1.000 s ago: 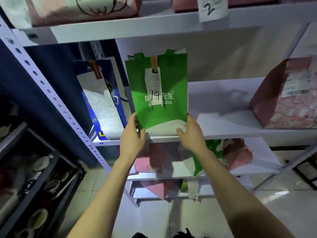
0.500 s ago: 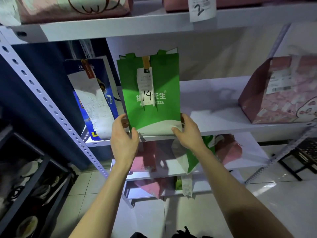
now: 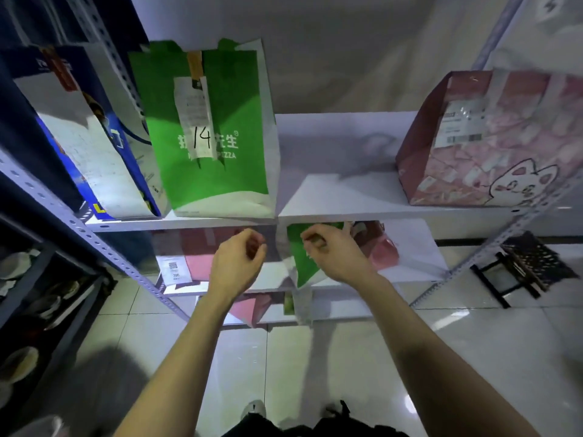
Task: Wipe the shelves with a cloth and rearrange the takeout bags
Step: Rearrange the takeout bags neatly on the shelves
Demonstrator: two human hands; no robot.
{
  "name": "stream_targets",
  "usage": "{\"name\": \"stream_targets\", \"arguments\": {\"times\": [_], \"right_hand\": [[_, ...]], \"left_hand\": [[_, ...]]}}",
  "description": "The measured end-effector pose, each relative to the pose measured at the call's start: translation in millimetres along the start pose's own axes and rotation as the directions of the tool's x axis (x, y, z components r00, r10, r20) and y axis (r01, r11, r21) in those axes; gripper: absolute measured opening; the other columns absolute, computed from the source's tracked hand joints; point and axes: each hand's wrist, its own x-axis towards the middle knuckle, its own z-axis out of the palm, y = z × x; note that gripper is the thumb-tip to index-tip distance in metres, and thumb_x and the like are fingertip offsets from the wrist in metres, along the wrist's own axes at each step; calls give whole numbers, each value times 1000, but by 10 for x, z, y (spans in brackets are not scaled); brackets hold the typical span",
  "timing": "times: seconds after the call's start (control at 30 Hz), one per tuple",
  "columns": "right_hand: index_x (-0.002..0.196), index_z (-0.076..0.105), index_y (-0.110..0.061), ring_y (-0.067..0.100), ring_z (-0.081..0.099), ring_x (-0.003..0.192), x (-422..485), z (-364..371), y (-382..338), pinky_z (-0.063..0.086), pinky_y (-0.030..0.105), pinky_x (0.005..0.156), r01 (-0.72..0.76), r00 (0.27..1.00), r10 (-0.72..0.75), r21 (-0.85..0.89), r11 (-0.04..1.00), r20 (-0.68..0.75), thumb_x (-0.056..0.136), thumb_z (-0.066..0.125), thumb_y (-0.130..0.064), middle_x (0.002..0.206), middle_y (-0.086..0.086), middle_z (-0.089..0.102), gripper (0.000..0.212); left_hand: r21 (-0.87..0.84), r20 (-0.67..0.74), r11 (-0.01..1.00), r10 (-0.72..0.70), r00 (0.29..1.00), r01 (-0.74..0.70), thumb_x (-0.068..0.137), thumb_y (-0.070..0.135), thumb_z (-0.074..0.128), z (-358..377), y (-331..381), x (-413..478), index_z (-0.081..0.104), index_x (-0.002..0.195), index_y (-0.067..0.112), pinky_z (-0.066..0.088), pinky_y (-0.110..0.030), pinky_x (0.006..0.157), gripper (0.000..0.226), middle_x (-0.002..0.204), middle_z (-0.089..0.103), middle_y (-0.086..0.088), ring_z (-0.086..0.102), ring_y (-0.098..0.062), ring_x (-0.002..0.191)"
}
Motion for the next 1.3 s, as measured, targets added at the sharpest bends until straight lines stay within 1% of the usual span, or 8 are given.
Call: {"name": "stream_targets", "arguments": {"times": [0.17,0.27,0.43,0.57,0.83,1.07,1.2,1.3], "right_hand": [[129,71,-16,23,70,108,-240,222,686,56,38,96,-59,965,95,-152,987,245,104,63,-25,127,2,73,27],[123,71,-15,28,69,111,-392,414,982,54,37,95,-50,928,122,-207,977,352,103,59,-19,124,6,73,24],[124,72,-15,24,69,111,-501,708,1105,55,37,99,-34,883,114,-181,983,455,101,61,-22,126,6,74,27],[127,72,-18,19,70,109,-446,970,955,55,32,95,-17,878,85,-147,989,471,100,64,-25,126,2,74,28],[120,74,-21,18,68,106,-477,1369,596,54,33,94,-7,900,32,-58,998,435,99,65,-23,123,-2,73,23],[120,72,-19,20,68,112,-666,1715,287,55,40,98,-89,909,112,-76,993,401,101,63,-24,125,0,71,22],[117,73,-17,22,70,107,-740,1894,144,56,39,93,-152,918,169,-77,985,358,100,61,-20,121,2,72,22],[116,74,-16,23,69,105,-820,1954,76,56,38,92,-169,930,182,-67,983,319,100,61,-18,119,2,74,21]], "left_hand": [[167,285,980,-152,946,107,100,34,71,451,-94,-370,73,120,23,61,-40,87,23,101,77,11,74,-15,87],[213,346,963,-231,909,164,102,39,68,542,-221,-660,73,125,21,61,-40,90,30,113,80,1,74,-21,95],[333,364,912,-360,859,240,103,38,65,473,-444,-1055,71,128,20,58,-39,95,31,120,78,2,73,-22,104],[362,313,882,-421,851,302,104,36,64,286,-615,-1221,70,128,23,57,-37,94,28,121,77,6,74,-19,102],[367,298,875,-433,851,316,104,35,64,-90,-1026,-1323,71,126,24,57,-36,94,26,119,79,5,74,-19,102],[357,353,895,-395,848,269,104,35,63,-423,-1364,-1313,69,128,22,58,-40,94,28,115,79,8,73,-19,101],[340,381,909,-368,848,241,104,36,63,-518,-1537,-1266,69,124,24,61,-41,86,25,110,79,11,69,-11,79],[350,408,916,-336,849,195,104,35,64,-554,-1613,-1200,70,126,22,59,-43,93,27,112,80,8,72,-18,94]]}}
